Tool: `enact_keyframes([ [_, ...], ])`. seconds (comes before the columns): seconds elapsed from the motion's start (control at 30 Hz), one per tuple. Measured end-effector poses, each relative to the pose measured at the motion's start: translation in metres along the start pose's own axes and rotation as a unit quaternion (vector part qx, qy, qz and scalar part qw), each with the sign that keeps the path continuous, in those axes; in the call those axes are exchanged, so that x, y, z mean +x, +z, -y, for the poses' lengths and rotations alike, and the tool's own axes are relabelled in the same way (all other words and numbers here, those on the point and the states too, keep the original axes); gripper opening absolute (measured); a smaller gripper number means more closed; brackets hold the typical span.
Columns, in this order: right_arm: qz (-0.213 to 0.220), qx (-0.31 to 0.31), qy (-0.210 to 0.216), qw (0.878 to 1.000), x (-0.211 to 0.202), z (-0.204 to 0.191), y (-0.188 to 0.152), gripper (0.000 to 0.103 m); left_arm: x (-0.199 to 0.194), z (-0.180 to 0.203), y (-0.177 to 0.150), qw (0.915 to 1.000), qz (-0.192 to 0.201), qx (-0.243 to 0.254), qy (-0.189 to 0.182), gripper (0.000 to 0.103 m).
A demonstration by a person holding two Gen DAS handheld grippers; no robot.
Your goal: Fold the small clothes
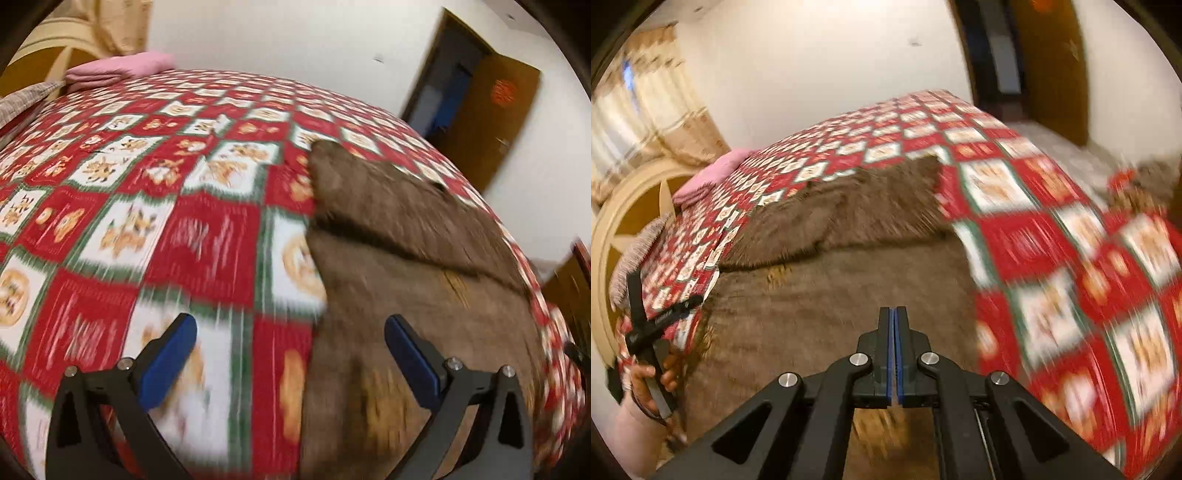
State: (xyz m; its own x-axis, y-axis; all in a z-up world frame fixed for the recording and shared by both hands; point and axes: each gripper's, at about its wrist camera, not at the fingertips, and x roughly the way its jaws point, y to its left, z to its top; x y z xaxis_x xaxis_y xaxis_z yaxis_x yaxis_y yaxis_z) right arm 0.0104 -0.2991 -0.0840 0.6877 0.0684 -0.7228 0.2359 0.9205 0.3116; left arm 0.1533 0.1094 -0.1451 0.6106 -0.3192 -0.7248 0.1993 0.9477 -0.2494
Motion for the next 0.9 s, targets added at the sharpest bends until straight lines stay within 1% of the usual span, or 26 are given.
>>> enact_keyframes([
  [0.03,-0.014,0.016,0.008,1.000,-0.006,0.010,-0.011,0.001,-0.010,-0.001,-0.008,0.9999,-0.001,0.008,-0.010,0.103],
  [0.1,-0.026,0.027,0.015,0.999,-0.014,0.021,-0.026,0.002,-0.028,-0.001,-0.022,0.9994,-0.003,0.023,-0.025,0.103],
  [0.2,-0.044,0.015,0.014,0.999,-0.021,0.023,-0.044,0.002,-0.047,0.003,-0.039,0.9978,-0.010,0.052,-0.040,0.103],
  [0.27,-0.045,0.033,0.039,0.998,-0.027,0.025,-0.053,0.002,-0.056,0.008,-0.053,0.9961,-0.015,0.077,-0.041,0.103],
  [0.33,-0.034,0.044,0.054,0.997,-0.036,0.026,-0.059,0.002,-0.062,0.013,-0.065,0.9948,-0.014,0.093,-0.037,0.103],
  [0.4,-0.020,0.025,0.040,0.999,-0.045,0.019,-0.061,0.002,-0.064,0.016,-0.077,0.9937,-0.019,0.104,-0.037,0.103],
  [0.47,0.004,-0.031,0.005,0.999,-0.059,0.002,-0.063,0.002,-0.065,0.022,-0.087,0.9921,-0.030,0.117,-0.035,0.103],
  [0.5,0.013,-0.047,-0.002,0.999,-0.063,-0.004,-0.064,0.002,-0.065,0.023,-0.090,0.9915,-0.032,0.122,-0.032,0.103],
  [0.53,0.033,-0.072,-0.007,0.997,-0.075,-0.015,-0.065,0.002,-0.067,0.025,-0.094,0.9910,-0.033,0.126,-0.031,0.103],
  [0.63,0.073,-0.107,-0.001,0.992,-0.100,-0.032,-0.064,0.002,-0.075,0.029,-0.100,0.9900,-0.026,0.135,-0.034,0.103],
  [0.7,0.083,-0.116,0.013,0.990,-0.107,-0.037,-0.064,0.002,-0.081,0.030,-0.102,0.9897,-0.018,0.137,-0.036,0.103],
  [0.73,0.075,-0.113,0.022,0.991,-0.106,-0.037,-0.065,0.005,-0.085,0.030,-0.103,0.9899,-0.014,0.136,-0.038,0.103],
  [0.77,0.067,-0.108,0.028,0.991,-0.105,-0.037,-0.066,0.009,-0.086,0.030,-0.103,0.9901,-0.013,0.134,-0.040,0.103],
  [0.8,0.055,-0.098,0.045,0.993,-0.103,-0.035,-0.068,0.032,-0.088,0.029,-0.103,0.9905,-0.012,0.131,-0.041,0.103],
  [0.83,0.055,-0.093,0.059,0.992,-0.104,-0.034,-0.070,0.057,-0.090,0.029,-0.104,0.9908,-0.011,0.129,-0.041,0.103],
  [0.9,0.063,-0.100,0.062,0.991,-0.112,-0.037,-0.077,0.059,-0.096,0.027,-0.104,0.9913,-0.004,0.125,-0.042,0.103],
])
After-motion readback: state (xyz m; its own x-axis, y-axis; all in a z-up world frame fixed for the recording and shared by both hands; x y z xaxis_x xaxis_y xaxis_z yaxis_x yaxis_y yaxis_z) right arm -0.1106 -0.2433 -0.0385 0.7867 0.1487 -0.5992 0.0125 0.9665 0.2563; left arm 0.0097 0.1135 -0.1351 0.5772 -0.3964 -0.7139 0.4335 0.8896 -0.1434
